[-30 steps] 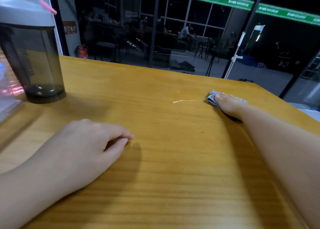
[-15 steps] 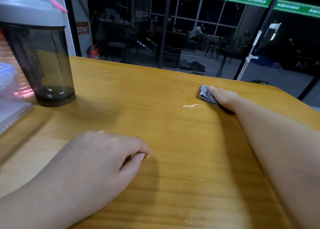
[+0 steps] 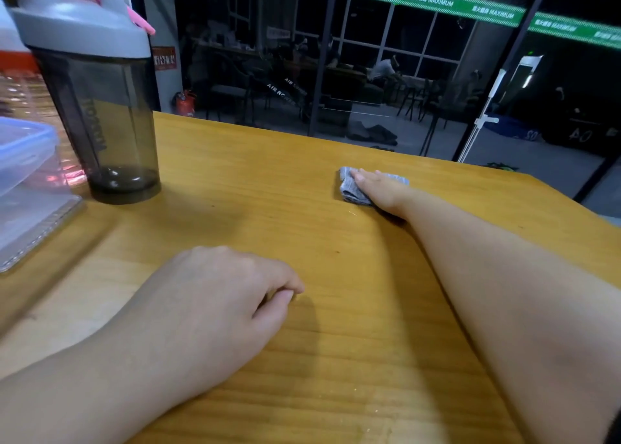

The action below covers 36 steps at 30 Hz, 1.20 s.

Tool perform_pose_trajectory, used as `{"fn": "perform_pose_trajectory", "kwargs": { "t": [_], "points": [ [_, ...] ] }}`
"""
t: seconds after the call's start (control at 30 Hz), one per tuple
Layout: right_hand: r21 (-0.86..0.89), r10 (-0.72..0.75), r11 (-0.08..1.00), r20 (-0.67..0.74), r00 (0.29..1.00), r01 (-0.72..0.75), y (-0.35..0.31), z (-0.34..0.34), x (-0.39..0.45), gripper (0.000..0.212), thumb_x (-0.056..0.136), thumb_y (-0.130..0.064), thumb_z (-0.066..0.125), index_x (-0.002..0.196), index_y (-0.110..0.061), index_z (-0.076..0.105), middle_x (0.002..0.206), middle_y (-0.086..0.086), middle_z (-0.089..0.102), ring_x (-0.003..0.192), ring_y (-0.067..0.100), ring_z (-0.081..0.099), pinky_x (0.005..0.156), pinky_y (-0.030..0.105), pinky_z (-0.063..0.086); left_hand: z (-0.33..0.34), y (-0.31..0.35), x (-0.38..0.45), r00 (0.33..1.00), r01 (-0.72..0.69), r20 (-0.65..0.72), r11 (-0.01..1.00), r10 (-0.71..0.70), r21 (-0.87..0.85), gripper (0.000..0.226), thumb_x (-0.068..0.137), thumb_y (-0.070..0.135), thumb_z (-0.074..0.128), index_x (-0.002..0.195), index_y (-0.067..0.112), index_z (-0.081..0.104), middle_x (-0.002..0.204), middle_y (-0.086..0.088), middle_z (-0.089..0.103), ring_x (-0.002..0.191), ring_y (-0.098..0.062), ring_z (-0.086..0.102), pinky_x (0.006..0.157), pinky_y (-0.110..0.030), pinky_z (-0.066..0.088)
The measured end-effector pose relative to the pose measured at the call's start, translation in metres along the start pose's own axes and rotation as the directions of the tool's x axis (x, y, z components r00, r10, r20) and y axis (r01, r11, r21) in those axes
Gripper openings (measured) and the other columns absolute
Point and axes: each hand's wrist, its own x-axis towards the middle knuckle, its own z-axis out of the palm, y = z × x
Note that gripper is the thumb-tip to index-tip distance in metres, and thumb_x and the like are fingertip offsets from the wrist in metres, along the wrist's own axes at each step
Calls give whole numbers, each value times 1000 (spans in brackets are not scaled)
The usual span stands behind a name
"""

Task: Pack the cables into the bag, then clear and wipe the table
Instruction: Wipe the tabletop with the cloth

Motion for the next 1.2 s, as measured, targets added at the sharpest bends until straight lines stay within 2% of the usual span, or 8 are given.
{"fn": "perform_pose_trajectory", "kwargs": {
  "t": [0.1,0.27,0.5,0.73,0.83,0.9,1.03,1.2],
  "points": [
    [-23,-56,998,25,998,57,-10,5,-10,49,104,-40,11,152,-30,14,160,-9,8,148,15,1,118,37,-1,-1,-2,-2,1000,1,15,999,-2,51,67,64,59,4,113,56,50,97,30,65,94,2,61,80,-25,50],
    [-28,-148,988,52,988,149,-26,12,-38,48,104,-40,13,151,-31,15,160,-10,8,147,13,1,117,35,0,-5,0,-3,998,-12,56,997,7,77,52,77,52,18,116,51,52,107,30,63,103,2,56,83,-19,45],
    [-139,-245,955,136,960,263,-47,20,-96,51,103,-44,17,152,-32,9,160,-12,2,147,11,-4,117,30,-2,-6,1,-11,995,-34,91,995,25,96,45,87,50,20,118,48,52,119,28,58,111,2,53,89,-24,45],
    [-132,-317,929,195,928,345,-27,21,-160,56,97,-58,22,149,-44,6,157,-24,-2,144,-1,-10,116,30,-5,-10,1,-16,999,-2,-34,999,3,32,35,91,47,30,111,43,59,114,29,59,106,3,53,85,-20,44],
    [-133,-250,952,188,950,276,1,12,-168,56,94,-62,22,146,-50,6,155,-29,-2,143,-4,-10,119,42,-1,-11,1,-18,999,-24,-23,1000,25,18,26,94,41,39,113,43,57,116,29,56,100,8,50,85,-17,42],
    [-139,-170,972,141,975,190,23,5,-167,56,94,-62,21,146,-50,6,155,-28,0,144,-2,-8,120,42,0,-11,1,-18,999,-36,-8,999,36,21,26,94,41,39,113,44,56,115,31,55,96,9,46,84,-15,40],
    [-144,35,989,48,998,-28,63,-10,-161,57,96,-59,19,149,-44,8,158,-19,2,146,7,-4,118,37,-1,-6,-2,-17,998,-58,8,998,58,36,27,95,41,37,115,43,55,119,32,53,113,8,46,92,-14,38],
    [-200,208,956,-44,977,-213,86,-12,-132,49,105,-32,7,153,-24,1,160,-4,-4,147,15,-6,119,33,-3,-1,-5,-13,999,-44,5,999,44,6,27,95,41,37,113,44,56,117,32,54,112,7,48,91,-15,41]
  ]
}}
